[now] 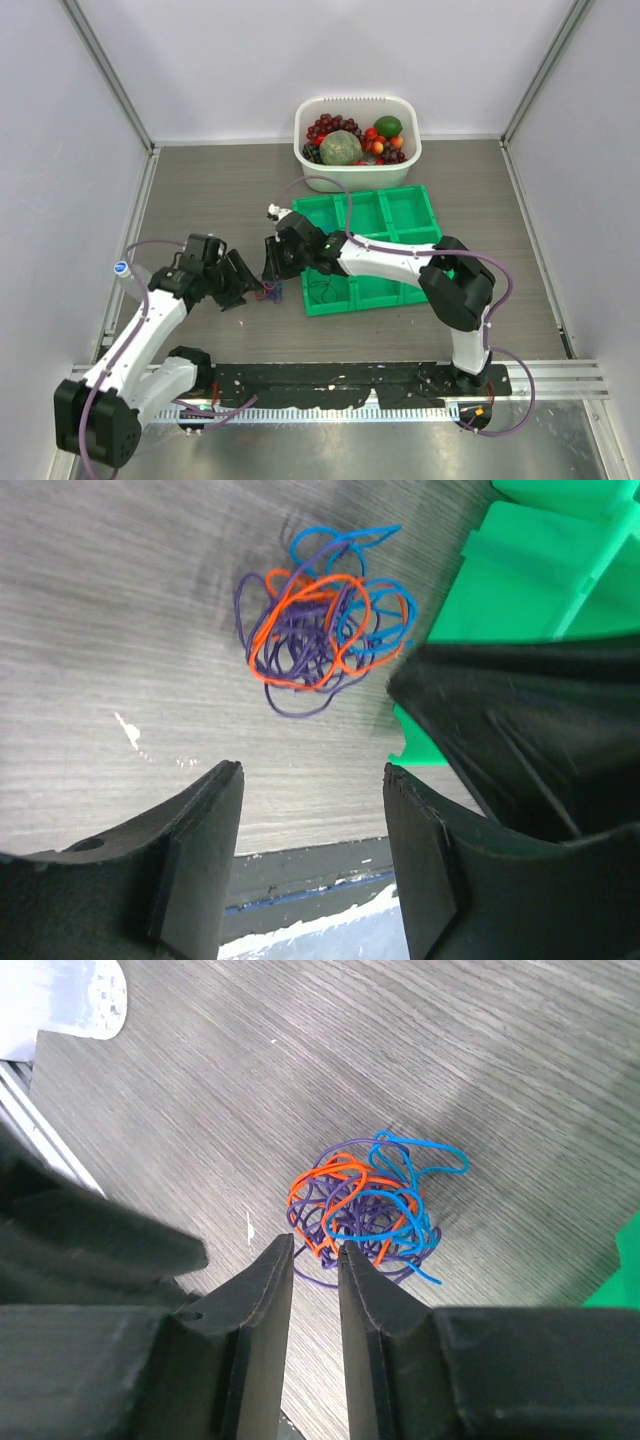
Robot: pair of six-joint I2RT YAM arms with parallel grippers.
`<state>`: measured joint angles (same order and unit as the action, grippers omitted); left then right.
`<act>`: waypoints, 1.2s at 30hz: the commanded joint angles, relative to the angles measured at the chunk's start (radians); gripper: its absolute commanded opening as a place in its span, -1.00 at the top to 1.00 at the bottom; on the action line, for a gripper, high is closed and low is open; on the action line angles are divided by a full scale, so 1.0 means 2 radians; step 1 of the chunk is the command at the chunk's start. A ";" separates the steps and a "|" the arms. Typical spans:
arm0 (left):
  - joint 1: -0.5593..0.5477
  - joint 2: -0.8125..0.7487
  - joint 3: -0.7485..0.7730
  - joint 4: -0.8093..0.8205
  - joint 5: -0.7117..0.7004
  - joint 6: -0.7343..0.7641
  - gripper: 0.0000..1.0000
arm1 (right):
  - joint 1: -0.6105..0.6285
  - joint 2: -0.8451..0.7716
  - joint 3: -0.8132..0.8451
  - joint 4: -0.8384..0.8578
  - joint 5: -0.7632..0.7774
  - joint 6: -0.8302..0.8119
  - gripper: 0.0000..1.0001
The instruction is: Untangle the cables
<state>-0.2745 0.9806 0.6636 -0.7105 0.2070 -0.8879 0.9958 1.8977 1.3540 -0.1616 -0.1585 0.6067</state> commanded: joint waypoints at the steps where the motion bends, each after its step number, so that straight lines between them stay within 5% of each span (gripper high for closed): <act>1: 0.004 -0.068 -0.020 -0.055 -0.023 -0.045 -0.18 | 0.008 0.016 0.033 0.014 0.017 0.030 0.43; 7: 0.005 -0.108 -0.042 -0.073 -0.041 -0.101 -0.08 | 0.021 0.031 0.034 0.006 0.022 0.033 0.48; 19: 0.005 -0.130 -0.009 -0.116 -0.046 -0.090 -0.06 | 0.024 0.068 0.052 0.002 0.053 0.024 0.49; 26: 0.005 -0.133 0.006 -0.126 -0.054 -0.081 -0.06 | 0.027 0.053 0.072 -0.019 0.071 0.000 0.96; 36: 0.005 -0.200 0.048 -0.101 -0.114 -0.065 0.06 | 0.021 -0.034 0.091 -0.057 0.003 -0.019 0.99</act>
<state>-0.2726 0.6579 0.6880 -0.9600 0.0692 -1.0615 1.0416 1.9869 1.4738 -0.2749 -0.0795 0.5961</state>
